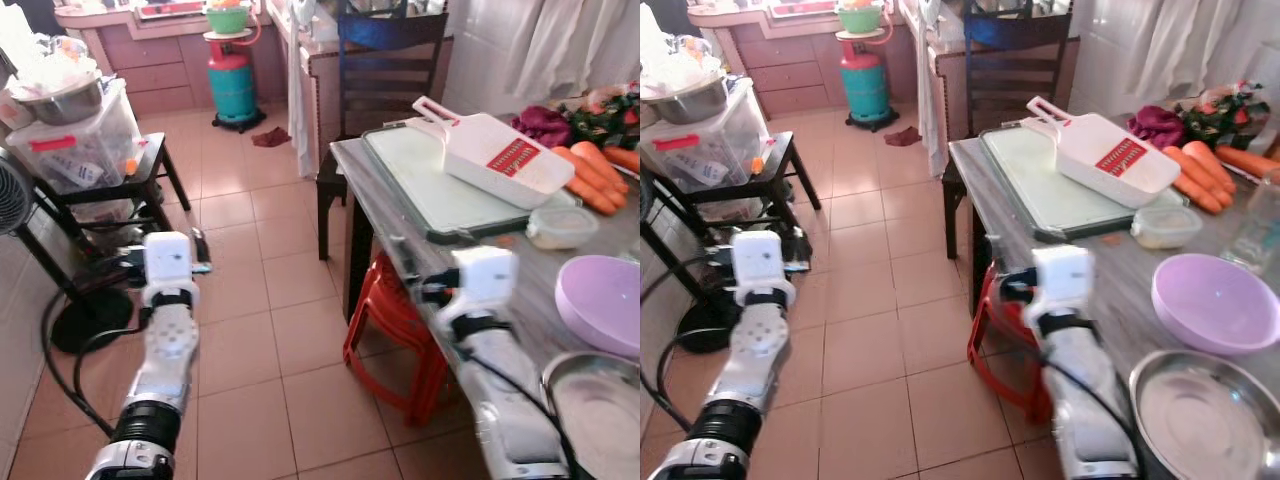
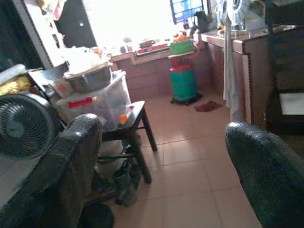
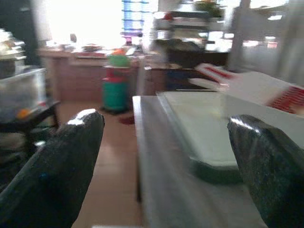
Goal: Setting the table
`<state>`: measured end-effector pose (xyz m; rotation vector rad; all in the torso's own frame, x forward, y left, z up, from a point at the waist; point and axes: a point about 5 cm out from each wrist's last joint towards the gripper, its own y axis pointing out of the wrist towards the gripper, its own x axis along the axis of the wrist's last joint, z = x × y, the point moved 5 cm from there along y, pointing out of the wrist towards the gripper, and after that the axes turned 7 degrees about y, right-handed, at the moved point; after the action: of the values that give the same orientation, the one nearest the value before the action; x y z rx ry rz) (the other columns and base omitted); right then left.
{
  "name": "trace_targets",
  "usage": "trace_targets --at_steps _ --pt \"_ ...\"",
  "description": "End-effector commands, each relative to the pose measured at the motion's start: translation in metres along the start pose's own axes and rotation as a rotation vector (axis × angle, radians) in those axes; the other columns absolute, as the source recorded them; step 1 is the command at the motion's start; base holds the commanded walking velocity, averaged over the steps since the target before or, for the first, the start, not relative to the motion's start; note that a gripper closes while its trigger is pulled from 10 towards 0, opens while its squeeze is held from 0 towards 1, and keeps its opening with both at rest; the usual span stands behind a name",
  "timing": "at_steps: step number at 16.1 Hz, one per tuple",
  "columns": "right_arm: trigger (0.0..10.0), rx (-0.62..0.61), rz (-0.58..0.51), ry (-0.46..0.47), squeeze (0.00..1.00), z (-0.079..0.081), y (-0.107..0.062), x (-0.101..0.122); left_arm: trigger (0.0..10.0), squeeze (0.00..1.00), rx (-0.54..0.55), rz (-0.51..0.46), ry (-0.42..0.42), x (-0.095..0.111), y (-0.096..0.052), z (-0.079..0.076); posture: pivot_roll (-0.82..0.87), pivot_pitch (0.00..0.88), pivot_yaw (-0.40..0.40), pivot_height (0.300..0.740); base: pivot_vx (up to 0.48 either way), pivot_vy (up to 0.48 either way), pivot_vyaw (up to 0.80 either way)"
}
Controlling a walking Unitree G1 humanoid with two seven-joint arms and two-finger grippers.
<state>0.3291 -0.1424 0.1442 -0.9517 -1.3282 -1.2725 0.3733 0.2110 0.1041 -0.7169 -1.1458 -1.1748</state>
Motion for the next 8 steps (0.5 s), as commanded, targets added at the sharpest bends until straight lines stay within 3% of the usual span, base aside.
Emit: trace_targets --at_steps 1,4,7,8 --pt "10.0 -0.004 0.011 0.015 0.0 0.004 0.006 -0.001 10.0 0.0 -0.009 -0.003 0.012 0.0 0.002 0.002 -0.04 0.0 0.043 0.74 0.0 0.0 0.0" --pt "10.0 -0.008 0.003 -0.008 0.0 0.006 0.01 -0.002 10.0 0.0 -0.013 0.014 0.009 -0.006 0.0 -0.001 -0.03 0.0 0.02 0.74 0.0 0.0 0.0" --pt "10.0 0.023 0.001 -0.025 0.0 0.008 0.014 -0.003 10.0 0.0 -0.025 0.043 -0.045 -0.011 -0.001 -0.004 -0.02 0.0 -0.006 0.74 0.0 0.0 0.0" --pt "10.0 0.079 0.0 -0.055 0.0 0.011 0.017 -0.002 10.0 0.0 -0.012 0.052 -0.067 -0.013 -0.003 -0.004 0.0 0.0 -0.054 0.74 0.0 0.0 0.0"
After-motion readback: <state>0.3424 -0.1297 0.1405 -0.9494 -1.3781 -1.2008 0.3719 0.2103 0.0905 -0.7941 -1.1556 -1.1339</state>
